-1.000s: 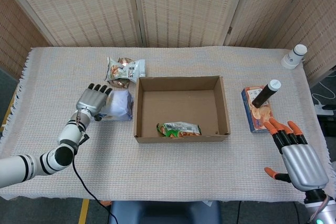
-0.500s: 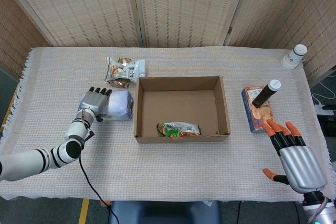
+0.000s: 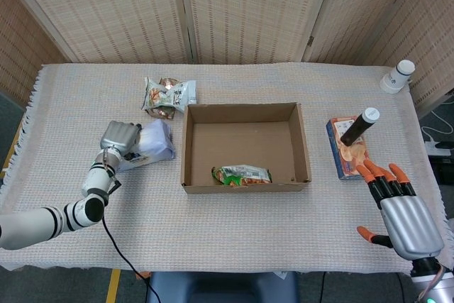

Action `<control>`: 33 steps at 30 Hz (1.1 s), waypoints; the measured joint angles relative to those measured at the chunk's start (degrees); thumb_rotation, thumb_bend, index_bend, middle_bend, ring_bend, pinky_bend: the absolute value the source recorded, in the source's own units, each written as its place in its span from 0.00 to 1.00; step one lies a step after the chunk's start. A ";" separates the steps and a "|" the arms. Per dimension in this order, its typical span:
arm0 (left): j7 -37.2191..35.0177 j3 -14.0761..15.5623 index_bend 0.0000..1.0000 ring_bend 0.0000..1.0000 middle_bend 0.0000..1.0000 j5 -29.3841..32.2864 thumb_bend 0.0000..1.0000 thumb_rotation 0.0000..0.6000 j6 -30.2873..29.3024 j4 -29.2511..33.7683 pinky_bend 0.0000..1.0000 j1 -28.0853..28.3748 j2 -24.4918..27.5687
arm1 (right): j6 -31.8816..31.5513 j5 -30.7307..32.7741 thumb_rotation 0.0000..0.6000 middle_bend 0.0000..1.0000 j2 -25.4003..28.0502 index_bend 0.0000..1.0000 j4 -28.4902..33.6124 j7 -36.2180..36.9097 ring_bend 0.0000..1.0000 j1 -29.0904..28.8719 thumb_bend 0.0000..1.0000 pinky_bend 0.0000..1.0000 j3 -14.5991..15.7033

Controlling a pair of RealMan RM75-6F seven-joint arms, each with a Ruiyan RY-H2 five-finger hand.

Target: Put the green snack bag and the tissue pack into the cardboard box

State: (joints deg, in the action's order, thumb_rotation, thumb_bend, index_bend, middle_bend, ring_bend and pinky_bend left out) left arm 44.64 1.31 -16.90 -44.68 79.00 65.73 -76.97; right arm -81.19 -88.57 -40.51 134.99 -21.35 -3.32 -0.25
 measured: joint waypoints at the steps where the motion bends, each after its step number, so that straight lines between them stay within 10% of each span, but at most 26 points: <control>1: -0.09 0.04 0.63 0.67 0.74 -0.27 0.37 1.00 -0.19 0.20 0.81 -0.11 0.24 | -0.07 0.02 1.00 0.01 0.14 0.04 0.00 0.21 0.00 0.02 0.00 0.00 -0.02; 21: 5.38 -2.49 0.79 0.81 0.92 -0.54 0.42 1.00 -6.56 13.03 0.91 4.59 16.68 | -0.50 -0.44 1.00 0.01 1.96 0.04 0.00 3.12 0.00 0.16 0.00 0.00 -0.18; 33: 10.26 -11.10 0.80 0.83 0.93 1.49 0.43 1.00 -12.79 24.82 0.94 13.76 20.84 | -0.75 -1.03 1.00 0.01 3.03 0.04 0.00 4.93 0.00 0.31 0.00 0.00 -0.21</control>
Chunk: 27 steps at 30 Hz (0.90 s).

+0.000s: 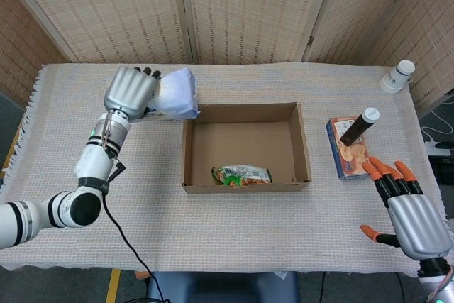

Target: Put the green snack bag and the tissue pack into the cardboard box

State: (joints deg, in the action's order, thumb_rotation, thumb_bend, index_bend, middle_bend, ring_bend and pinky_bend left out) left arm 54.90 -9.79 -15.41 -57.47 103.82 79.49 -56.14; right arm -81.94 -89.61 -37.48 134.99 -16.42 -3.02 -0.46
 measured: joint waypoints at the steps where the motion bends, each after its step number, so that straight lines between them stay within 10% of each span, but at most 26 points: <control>1: 0.27 -0.88 0.80 0.83 0.93 0.04 0.43 1.00 -0.70 0.54 0.94 0.91 -0.69 | -0.03 0.06 1.00 0.01 0.15 0.04 0.00 0.20 0.00 0.00 0.00 0.00 -0.04; 23: -1.53 -7.26 0.79 0.83 0.92 -5.86 0.44 1.00 -10.20 -12.42 0.94 5.83 -29.84 | -1.70 2.55 1.00 0.01 3.53 0.03 0.00 4.04 0.00 0.56 0.00 0.00 -0.89; 27: -1.72 -8.40 0.54 0.61 0.65 -4.25 0.33 1.00 -8.61 -12.36 0.77 5.79 -30.25 | -1.59 2.45 1.00 0.01 3.68 0.03 0.00 4.05 0.00 0.67 0.00 0.00 -0.75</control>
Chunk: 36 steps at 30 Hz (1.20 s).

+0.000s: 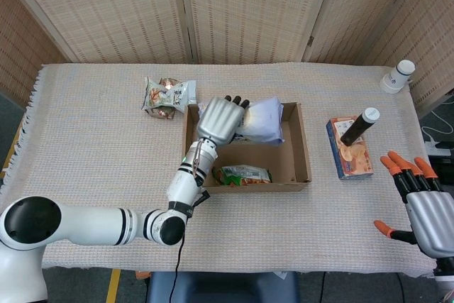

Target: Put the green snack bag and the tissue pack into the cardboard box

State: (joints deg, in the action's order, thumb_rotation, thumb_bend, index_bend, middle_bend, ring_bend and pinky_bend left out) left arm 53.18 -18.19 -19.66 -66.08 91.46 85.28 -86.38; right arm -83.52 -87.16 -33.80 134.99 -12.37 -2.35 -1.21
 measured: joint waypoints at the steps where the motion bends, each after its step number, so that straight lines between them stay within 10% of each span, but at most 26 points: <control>1: -0.31 -0.20 0.37 0.46 0.48 0.59 0.28 1.00 0.83 0.28 0.65 -0.20 0.11 | 0.07 0.02 1.00 0.01 -0.01 0.03 0.00 -0.06 0.00 0.00 0.00 0.00 0.03; 4: -1.14 -0.68 0.02 0.08 0.06 2.74 0.20 1.00 3.60 1.15 0.28 -0.81 0.91 | 0.10 -0.08 1.00 0.01 -0.11 0.04 0.00 -0.23 0.00 0.00 0.00 0.00 0.03; 8: -2.70 -1.26 0.00 0.00 0.00 3.24 0.18 1.00 5.19 1.86 0.09 -1.57 1.95 | 0.08 -0.07 1.00 0.01 -0.31 0.04 0.00 -0.48 0.00 0.01 0.00 0.00 0.02; 36: -6.90 3.65 0.00 0.00 0.00 -7.42 0.38 1.00 -7.03 14.53 0.13 -16.40 21.26 | 1.72 -2.35 1.00 0.01 -1.48 0.04 0.00 -1.18 0.00 -0.53 0.00 0.00 0.49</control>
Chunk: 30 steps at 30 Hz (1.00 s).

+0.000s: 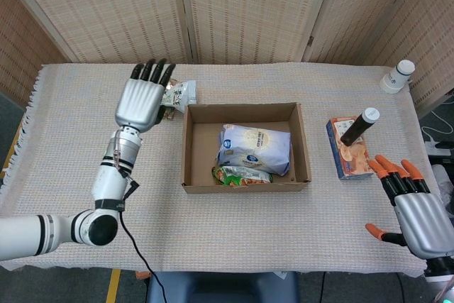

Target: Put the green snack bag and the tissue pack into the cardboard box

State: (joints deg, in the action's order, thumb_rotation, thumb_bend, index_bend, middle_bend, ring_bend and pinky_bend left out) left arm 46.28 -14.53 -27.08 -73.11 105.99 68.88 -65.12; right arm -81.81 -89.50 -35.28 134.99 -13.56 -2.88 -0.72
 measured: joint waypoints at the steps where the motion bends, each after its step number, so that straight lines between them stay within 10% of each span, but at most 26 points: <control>1: -1.85 0.93 0.00 0.00 0.00 -1.99 0.37 1.00 -0.44 0.30 0.13 -1.94 1.53 | 0.09 -0.71 1.00 0.01 -0.14 0.04 0.00 -0.03 0.00 0.03 0.00 0.00 0.15; 16: -46.74 20.16 0.00 0.00 0.00 -48.62 0.20 1.00 -10.90 -12.44 0.15 -42.27 16.29 | 1.95 -0.13 1.00 0.01 -2.48 0.04 0.00 -3.53 0.00 -0.68 0.00 0.00 0.46; 30: -52.81 24.83 0.00 0.00 0.00 -59.51 0.19 1.00 -18.62 -25.54 0.13 -56.64 12.76 | 2.41 -0.38 1.00 0.01 -4.08 0.04 0.00 -6.13 0.00 -0.56 0.00 0.00 1.07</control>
